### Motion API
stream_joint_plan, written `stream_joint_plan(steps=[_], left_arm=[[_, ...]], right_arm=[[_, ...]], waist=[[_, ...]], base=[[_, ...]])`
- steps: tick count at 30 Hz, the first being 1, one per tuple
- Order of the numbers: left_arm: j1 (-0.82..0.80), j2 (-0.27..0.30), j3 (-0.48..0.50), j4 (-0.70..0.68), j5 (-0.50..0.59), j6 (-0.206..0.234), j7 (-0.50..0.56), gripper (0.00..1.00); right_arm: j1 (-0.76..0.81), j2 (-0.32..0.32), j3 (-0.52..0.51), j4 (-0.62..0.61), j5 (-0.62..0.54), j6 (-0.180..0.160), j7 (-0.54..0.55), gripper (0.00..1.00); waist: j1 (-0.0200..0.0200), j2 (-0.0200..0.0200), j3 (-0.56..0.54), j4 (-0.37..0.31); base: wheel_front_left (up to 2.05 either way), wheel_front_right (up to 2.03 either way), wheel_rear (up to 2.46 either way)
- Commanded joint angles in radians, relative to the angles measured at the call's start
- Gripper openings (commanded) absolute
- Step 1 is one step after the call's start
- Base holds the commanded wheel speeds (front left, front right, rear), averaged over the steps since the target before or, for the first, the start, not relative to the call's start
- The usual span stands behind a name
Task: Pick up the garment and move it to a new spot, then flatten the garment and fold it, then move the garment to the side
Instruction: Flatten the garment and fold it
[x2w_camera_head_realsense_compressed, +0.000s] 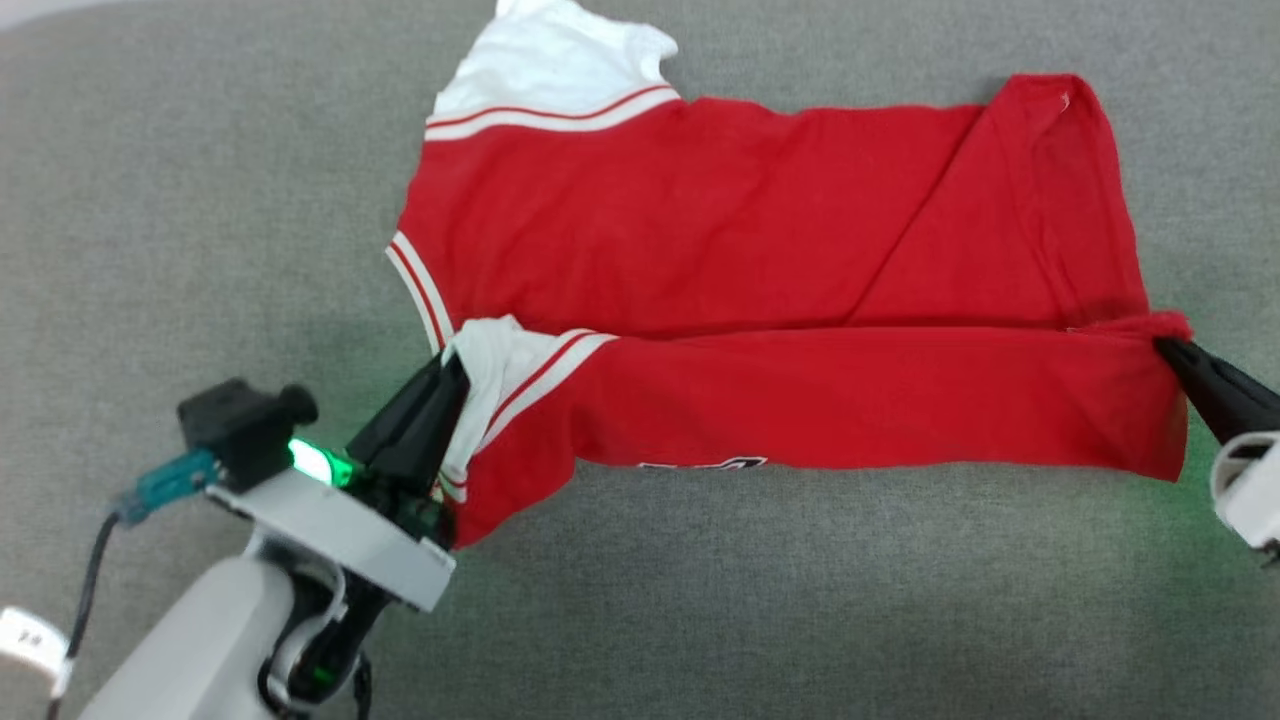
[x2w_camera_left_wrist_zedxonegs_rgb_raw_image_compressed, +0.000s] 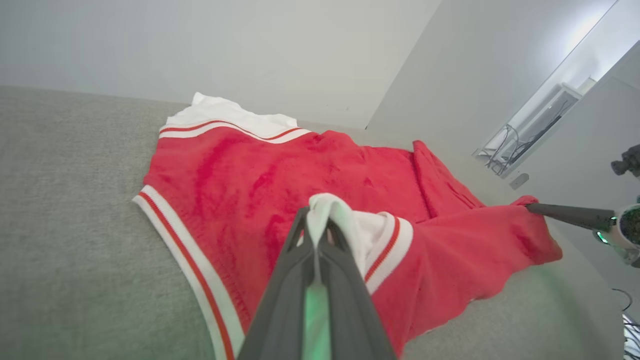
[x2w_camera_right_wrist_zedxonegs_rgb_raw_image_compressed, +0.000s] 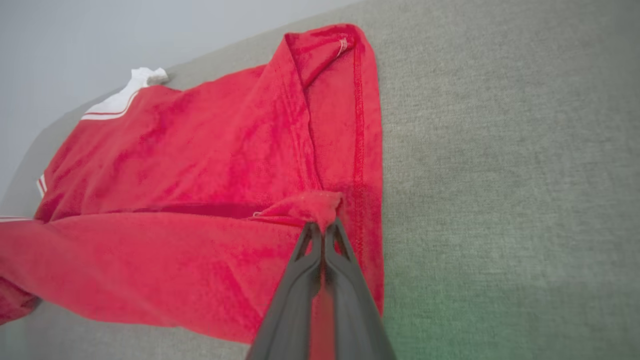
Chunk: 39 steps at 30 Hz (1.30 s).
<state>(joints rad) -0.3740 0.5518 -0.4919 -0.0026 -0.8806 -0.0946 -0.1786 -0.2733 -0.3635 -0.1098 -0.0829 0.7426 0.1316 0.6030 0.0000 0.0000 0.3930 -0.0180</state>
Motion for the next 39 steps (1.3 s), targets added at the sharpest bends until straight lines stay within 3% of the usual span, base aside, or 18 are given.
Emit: stream_joint_plan(steps=[1,9,20,21,22,23,24,32,36,39], left_arm=[[-0.041,-0.005,-0.011,0.049,0.017,-0.012,-0.006,0.0],[-0.136,-0.055,-0.05,0.203,0.001,-0.032,-0.044,0.0],[-0.173,-0.048,-0.104,0.293,-0.02,-0.036,-0.071,0.0],[-0.177,-0.044,-0.109,0.297,-0.022,-0.036,-0.073,0.07],[-0.181,-0.039,-0.112,0.302,-0.021,-0.036,-0.074,0.43],[-0.185,-0.034,-0.118,0.304,-0.024,-0.036,-0.074,0.78],[-0.191,-0.025,-0.122,0.304,-0.024,-0.036,-0.074,1.0],[-0.22,0.08,-0.124,0.257,-0.015,-0.025,0.007,1.0],[-0.253,0.153,-0.112,0.194,-0.036,0.02,0.14,1.0],[-0.283,0.197,-0.123,0.136,-0.071,0.062,0.3,1.0]], right_arm=[[-0.034,-0.001,0.019,0.035,-0.003,-0.001,-0.013,0.0],[-0.121,-0.019,0.075,0.164,0.006,-0.001,-0.081,0.0],[-0.146,-0.043,0.129,0.221,0.021,-0.001,-0.138,0.0],[-0.146,-0.048,0.133,0.22,0.013,-0.001,-0.152,0.0],[-0.145,-0.053,0.137,0.218,0.005,-0.001,-0.166,0.54],[-0.143,-0.058,0.14,0.214,0.0,-0.001,-0.181,1.0],[-0.14,-0.06,0.144,0.208,-0.007,-0.001,-0.197,1.0],[-0.132,-0.068,0.123,0.148,-0.047,-0.001,-0.321,1.0],[-0.135,-0.056,0.093,0.106,-0.076,-0.002,-0.394,1.0],[-0.126,-0.042,0.076,0.083,-0.087,-0.001,-0.428,1.0]], waist=[[0.0,0.0,0.029,-0.003],[0.0,0.0,0.062,0.005],[0.0,0.0,0.065,0.017],[0.0,0.0,0.061,0.019],[0.0,0.0,0.054,0.021],[0.0,0.0,0.046,0.023],[0.0,0.0,0.037,0.024],[0.0,0.0,-0.045,0.037],[0.0,0.0,-0.088,0.048],[0.0,0.0,-0.115,0.058]], base=[[0.0,0.0,0.0],[0.0,0.0,0.0],[0.0,0.0,0.0],[0.0,0.0,0.0],[0.0,0.0,0.0],[0.0,0.0,0.0],[0.0,0.0,0.0],[0.0,0.0,0.0],[0.0,0.0,0.0],[0.0,0.0,0.0]])
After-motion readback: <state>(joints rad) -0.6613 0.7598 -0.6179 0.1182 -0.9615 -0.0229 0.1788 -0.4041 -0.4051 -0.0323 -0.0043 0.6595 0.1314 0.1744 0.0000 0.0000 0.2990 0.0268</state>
